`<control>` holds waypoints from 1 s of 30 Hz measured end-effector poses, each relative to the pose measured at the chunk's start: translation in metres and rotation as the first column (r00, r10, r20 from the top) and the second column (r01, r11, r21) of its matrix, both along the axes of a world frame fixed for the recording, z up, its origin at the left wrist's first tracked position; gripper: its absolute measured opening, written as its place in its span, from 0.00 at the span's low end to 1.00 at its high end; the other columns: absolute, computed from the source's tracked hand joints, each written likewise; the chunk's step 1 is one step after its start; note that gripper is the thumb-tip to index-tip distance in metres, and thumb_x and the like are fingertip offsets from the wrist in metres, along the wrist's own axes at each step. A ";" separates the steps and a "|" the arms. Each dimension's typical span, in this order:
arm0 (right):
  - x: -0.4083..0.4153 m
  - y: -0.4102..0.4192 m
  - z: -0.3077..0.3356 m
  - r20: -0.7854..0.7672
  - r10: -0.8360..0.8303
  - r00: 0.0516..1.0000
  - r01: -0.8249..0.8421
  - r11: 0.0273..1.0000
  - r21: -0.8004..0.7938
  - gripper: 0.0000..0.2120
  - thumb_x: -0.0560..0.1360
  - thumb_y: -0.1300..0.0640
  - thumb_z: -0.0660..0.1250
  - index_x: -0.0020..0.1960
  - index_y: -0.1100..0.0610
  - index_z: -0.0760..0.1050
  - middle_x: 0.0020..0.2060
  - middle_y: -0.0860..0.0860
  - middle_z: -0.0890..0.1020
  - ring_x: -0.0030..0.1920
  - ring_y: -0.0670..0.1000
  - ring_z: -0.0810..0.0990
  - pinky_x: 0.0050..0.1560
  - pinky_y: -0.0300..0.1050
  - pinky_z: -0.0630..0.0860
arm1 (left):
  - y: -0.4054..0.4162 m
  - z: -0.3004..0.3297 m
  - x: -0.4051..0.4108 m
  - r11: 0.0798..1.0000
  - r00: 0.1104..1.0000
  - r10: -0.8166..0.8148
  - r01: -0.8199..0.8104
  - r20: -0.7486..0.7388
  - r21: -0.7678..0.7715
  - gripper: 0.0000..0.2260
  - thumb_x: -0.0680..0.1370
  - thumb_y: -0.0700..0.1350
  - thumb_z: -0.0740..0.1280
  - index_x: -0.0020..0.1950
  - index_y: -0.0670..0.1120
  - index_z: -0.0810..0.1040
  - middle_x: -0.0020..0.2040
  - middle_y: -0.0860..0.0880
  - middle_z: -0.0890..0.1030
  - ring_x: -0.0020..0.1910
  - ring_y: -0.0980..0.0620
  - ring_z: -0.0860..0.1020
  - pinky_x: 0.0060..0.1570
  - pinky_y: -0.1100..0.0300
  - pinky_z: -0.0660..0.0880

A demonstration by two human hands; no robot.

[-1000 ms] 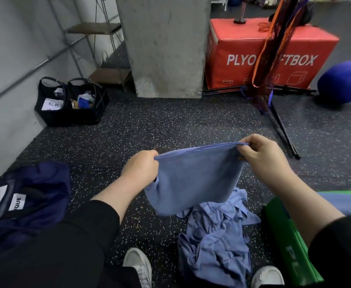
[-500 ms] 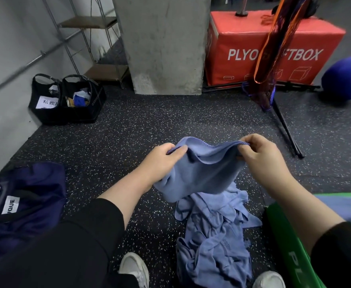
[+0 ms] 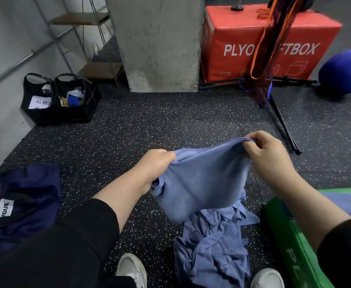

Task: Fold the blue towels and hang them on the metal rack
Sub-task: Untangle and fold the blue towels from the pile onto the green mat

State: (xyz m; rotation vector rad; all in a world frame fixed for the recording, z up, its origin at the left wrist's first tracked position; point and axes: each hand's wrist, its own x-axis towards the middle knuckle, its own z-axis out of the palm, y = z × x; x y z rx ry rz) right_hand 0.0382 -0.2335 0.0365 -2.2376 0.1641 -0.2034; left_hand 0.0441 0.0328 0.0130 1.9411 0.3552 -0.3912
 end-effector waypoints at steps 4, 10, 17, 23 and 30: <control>-0.001 -0.003 0.001 0.026 -0.039 0.999 0.039 0.999 0.002 0.05 0.78 0.57 0.64 0.45 0.54 0.77 0.40 0.55 0.83 0.42 0.56 0.80 0.40 0.46 0.72 | 0.007 0.000 -0.002 0.994 1.000 0.004 -0.001 -0.023 0.111 0.08 0.74 0.41 0.61 0.36 0.49 0.67 0.34 0.50 0.67 0.35 0.49 0.64 0.34 0.56 0.58; -0.007 -0.001 0.000 0.061 -0.011 0.998 0.009 1.000 0.018 0.05 0.79 0.57 0.64 0.46 0.53 0.77 0.39 0.54 0.83 0.41 0.54 0.79 0.41 0.46 0.72 | 0.022 -0.014 -0.005 0.917 0.988 -0.138 0.102 0.067 0.385 0.05 0.76 0.37 0.62 0.45 0.46 0.75 0.36 0.49 0.76 0.34 0.50 0.69 0.31 0.57 0.62; -0.001 -0.011 -0.002 0.081 -0.100 0.992 0.093 0.993 0.078 0.05 0.78 0.58 0.63 0.45 0.53 0.77 0.34 0.52 0.80 0.30 0.51 0.72 0.34 0.44 0.67 | 0.045 -0.019 -0.006 0.663 0.980 -0.200 0.135 0.001 0.737 0.11 0.78 0.34 0.59 0.47 0.49 0.74 0.41 0.49 0.77 0.37 0.49 0.75 0.32 0.55 0.68; 0.003 -0.027 -0.010 0.012 -0.129 0.992 0.129 0.992 0.002 0.06 0.78 0.57 0.63 0.47 0.53 0.79 0.39 0.50 0.82 0.39 0.52 0.77 0.37 0.43 0.69 | 0.058 -0.005 -0.008 0.862 0.975 -0.155 0.213 -0.160 0.461 0.14 0.79 0.35 0.58 0.52 0.49 0.81 0.34 0.48 0.83 0.26 0.50 0.77 0.27 0.62 0.67; 0.005 -0.047 -0.024 -0.067 -0.153 0.986 0.157 0.987 0.046 0.05 0.77 0.57 0.67 0.44 0.53 0.81 0.37 0.53 0.84 0.42 0.59 0.85 0.49 0.61 0.82 | 0.061 0.014 -0.009 0.992 0.993 -0.012 -0.003 -0.119 -0.130 0.10 0.80 0.35 0.61 0.55 0.42 0.80 0.28 0.48 0.74 0.24 0.52 0.69 0.29 0.61 0.67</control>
